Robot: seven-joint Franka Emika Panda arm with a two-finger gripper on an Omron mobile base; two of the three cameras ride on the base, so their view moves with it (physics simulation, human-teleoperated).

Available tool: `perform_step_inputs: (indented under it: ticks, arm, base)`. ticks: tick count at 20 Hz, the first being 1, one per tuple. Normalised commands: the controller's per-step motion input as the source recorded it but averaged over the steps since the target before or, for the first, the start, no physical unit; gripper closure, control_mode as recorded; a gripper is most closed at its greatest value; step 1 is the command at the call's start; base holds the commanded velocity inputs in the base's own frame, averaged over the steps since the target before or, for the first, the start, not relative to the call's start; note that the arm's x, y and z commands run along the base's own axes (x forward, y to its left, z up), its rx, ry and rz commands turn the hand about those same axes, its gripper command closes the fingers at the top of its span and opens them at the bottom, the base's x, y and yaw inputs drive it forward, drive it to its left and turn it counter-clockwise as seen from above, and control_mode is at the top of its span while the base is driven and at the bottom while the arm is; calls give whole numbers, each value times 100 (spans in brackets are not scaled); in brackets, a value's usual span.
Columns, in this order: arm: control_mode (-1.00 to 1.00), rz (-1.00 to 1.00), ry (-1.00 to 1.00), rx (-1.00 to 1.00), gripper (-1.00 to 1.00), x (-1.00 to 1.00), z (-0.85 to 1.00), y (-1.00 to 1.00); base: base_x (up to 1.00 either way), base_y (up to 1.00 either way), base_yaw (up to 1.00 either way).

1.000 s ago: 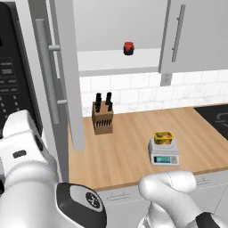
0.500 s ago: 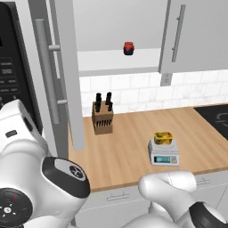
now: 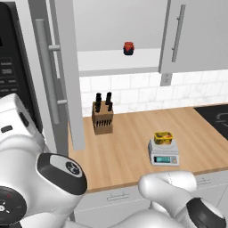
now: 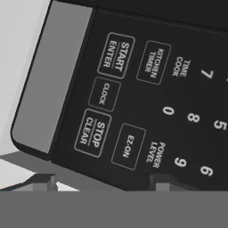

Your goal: Pick the canned food and place it on the digital scale for weighing, and close the cabinet.

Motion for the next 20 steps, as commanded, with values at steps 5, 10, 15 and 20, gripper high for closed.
perform_step_inputs:
  ticks: [5, 10, 15, 20]
  arm:
    - [-100, -1, -8, 0, -100, 27, 0, -52]
    - [-100, 0, 0, 4, -100, 92, 0, -61]
    - [-100, 0, -12, 5, -100, 11, 16, -94]
    - [-100, 0, -7, 8, -100, 20, 15, -99]
  base:
    - [0, 0, 0]
    - [0, 0, 0]
    - [0, 0, 0]
    - [0, 0, 0]
